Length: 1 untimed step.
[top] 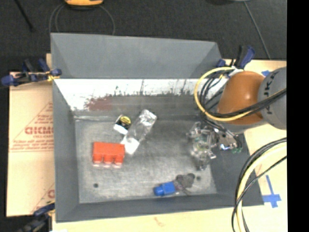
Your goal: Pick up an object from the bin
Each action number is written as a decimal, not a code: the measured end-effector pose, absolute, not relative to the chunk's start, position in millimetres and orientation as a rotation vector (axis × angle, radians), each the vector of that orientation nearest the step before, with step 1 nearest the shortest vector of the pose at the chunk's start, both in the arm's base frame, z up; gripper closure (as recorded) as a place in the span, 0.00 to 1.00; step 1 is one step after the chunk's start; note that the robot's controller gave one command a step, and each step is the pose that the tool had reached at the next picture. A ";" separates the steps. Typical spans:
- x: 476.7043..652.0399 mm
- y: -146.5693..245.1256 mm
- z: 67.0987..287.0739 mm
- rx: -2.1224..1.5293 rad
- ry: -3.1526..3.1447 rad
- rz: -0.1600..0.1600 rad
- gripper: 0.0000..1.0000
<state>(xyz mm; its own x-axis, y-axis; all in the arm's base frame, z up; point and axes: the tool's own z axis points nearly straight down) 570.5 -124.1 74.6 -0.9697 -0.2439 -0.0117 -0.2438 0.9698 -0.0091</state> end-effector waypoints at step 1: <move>580.0 -150.4 74.1 -0.698 3.051 0.002 0.00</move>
Offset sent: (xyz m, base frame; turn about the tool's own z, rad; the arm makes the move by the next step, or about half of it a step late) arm 0.0057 -0.0277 -0.0046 -0.2080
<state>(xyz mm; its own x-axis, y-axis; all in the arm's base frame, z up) 580.0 -150.4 74.1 -0.9006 -0.4346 -0.0120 -0.4346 0.9006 -0.0016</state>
